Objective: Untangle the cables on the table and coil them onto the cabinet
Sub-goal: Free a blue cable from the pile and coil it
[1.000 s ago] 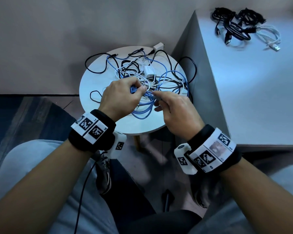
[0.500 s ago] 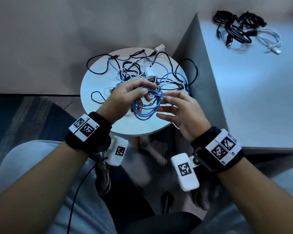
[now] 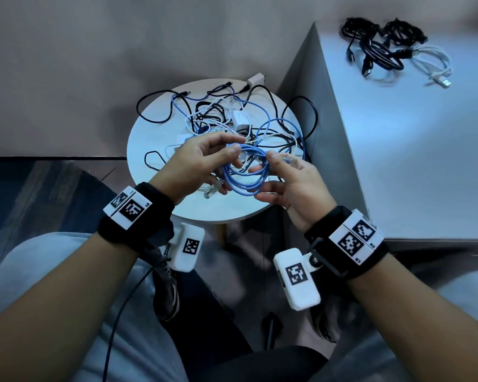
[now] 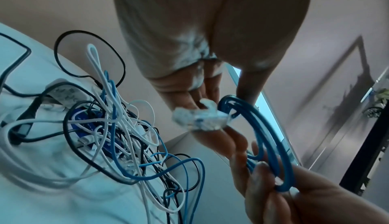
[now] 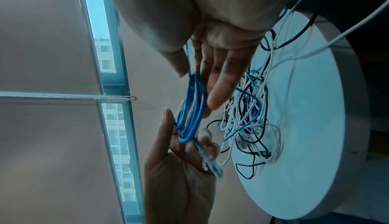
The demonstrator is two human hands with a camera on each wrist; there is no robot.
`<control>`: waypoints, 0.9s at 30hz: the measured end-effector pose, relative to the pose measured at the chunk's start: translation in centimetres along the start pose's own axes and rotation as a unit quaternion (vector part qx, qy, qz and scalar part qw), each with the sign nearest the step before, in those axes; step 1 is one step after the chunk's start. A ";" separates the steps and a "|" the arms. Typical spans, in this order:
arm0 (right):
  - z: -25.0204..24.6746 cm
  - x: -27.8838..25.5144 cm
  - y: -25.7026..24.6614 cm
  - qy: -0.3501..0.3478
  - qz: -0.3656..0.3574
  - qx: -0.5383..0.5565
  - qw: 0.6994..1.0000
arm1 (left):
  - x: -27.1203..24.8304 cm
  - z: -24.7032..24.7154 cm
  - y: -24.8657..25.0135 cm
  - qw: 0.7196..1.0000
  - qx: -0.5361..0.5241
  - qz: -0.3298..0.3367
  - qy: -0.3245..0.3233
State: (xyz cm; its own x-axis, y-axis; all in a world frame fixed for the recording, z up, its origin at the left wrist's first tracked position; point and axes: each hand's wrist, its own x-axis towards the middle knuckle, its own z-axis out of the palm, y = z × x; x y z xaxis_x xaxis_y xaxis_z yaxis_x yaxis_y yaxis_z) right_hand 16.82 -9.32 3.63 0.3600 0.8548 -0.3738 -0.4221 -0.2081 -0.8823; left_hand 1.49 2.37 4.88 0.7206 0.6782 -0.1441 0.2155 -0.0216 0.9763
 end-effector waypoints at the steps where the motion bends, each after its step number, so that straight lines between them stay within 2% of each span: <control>1: -0.1 0.0 -0.1 -0.006 0.003 0.007 1.000 | 0.0 0.0 0.0 1.000 -0.012 -0.008 0.004; 5: 0.1 -0.1 0.1 -0.047 0.039 0.068 0.996 | -0.1 0.6 -0.1 0.997 -0.069 -0.035 0.024; 7: 0.2 -0.1 0.3 -0.067 0.054 0.090 0.992 | 0.0 0.8 -0.3 0.996 -0.066 -0.043 0.033; 10: 0.4 0.0 0.7 -0.079 0.059 0.101 0.990 | 0.0 0.9 -0.5 0.998 -0.016 -0.044 0.048; 16: 0.8 0.2 1.1 -0.048 0.028 0.079 0.995 | -0.3 0.5 -0.5 0.986 0.132 -0.011 0.096; 22: 1.0 0.1 0.5 -0.043 0.013 0.064 0.997 | -0.5 0.5 -0.1 0.997 0.027 -0.040 0.063; 27: 0.8 -0.3 -1.7 -0.019 -0.020 0.064 0.998 | -0.7 0.9 0.0 0.992 -0.039 -0.065 0.098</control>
State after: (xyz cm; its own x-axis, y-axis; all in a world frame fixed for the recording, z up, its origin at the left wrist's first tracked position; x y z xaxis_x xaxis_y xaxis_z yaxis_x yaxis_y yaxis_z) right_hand 16.76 -8.84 5.43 0.3484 0.8789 -0.3257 -0.5115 -0.1129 -0.8519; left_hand 1.61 1.25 4.88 0.5455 0.8020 -0.2432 0.2415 0.1274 0.9620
